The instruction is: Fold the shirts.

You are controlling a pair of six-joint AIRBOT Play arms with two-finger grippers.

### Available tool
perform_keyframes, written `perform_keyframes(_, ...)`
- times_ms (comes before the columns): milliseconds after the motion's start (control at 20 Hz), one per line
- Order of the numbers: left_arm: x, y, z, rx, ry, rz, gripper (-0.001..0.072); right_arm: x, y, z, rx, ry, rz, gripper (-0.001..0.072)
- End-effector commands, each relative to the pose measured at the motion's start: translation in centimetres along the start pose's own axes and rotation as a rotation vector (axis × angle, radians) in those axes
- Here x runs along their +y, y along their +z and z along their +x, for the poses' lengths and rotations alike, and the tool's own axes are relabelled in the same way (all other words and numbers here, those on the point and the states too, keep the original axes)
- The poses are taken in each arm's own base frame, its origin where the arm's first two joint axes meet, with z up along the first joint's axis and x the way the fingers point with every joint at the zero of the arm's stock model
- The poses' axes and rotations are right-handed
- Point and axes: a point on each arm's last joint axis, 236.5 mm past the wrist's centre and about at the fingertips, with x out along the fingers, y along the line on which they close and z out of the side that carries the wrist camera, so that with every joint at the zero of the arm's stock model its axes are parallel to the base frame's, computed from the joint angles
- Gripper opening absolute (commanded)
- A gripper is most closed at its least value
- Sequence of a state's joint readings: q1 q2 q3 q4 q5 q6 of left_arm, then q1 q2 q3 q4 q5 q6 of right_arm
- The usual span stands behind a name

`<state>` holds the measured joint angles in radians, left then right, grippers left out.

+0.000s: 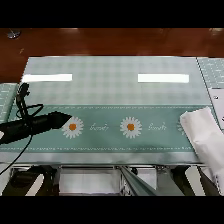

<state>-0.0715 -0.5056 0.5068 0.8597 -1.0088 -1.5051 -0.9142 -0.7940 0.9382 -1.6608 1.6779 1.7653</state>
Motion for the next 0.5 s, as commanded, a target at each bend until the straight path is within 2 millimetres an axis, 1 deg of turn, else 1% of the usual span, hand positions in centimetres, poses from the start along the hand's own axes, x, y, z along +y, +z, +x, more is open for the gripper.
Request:
perform_keyframes(0, 0.2, 1.3, -0.2, -0.049, 0.011, 0.037, 0.0025, 0.3, 0.8, 1.6, -0.053, 0.044, 0.05, 0.0574)
perform_keyframes(50, 0.4, 3.2, -0.7, -0.116, 0.035, 0.054, 0.0025, 2.4, 2.7, 0.0, -0.101, 0.134, 0.019, 0.0486)
perform_keyframes(100, 0.4, 5.5, -1.5, -0.179, 0.059, 0.07, 0.0024, 6.0, 4.9, -2.4, -0.161, 0.274, -0.026, 0.0318)
perform_keyframes(150, -0.1, 8.3, -2.5, -0.235, 0.067, 0.075, 0.0025, 10.4, 6.5, -5.6, -0.224, 0.429, -0.118, 0.0114)
perform_keyframes(200, -1.1, 10.9, -3.3, -0.262, 0.064, 0.09, 0.0024, 15.6, 7.5, -9.6, -0.29, 0.595, -0.241, 0.0021)
perform_keyframes(250, -2.8, 13.6, -3.9, -0.271, 0.053, 0.138, 0.0024, 20.3, 7.5, -13.2, -0.337, 0.715, -0.339, 0.0021)
perform_keyframes(300, -4.9, 15.8, -4.2, -0.262, 0.033, 0.187, 0.0024, 24.9, 6.5, -16.2, -0.379, 0.792, -0.463, 0.0021)
perform_keyframes(350, -7.2, 17.7, -4.1, -0.242, 0.008, 0.251, 0.0024, 28.8, 4.7, -17.9, -0.402, 0.83, -0.589, 0.0021)
perform_keyframes(400, -9.0, 19.2, -3.7, -0.228, -0.003, 0.306, 0.0024, 32.7, 2.0, -18.8, -0.409, 0.858, -0.721, 0.0021)
perform_keyframes(450, -10.0, 20.4, -2.9, -0.215, 0.019, 0.364, 0.0024, 35.7, -1.0, -18.4, -0.396, 0.869, -0.83, 0.0021)
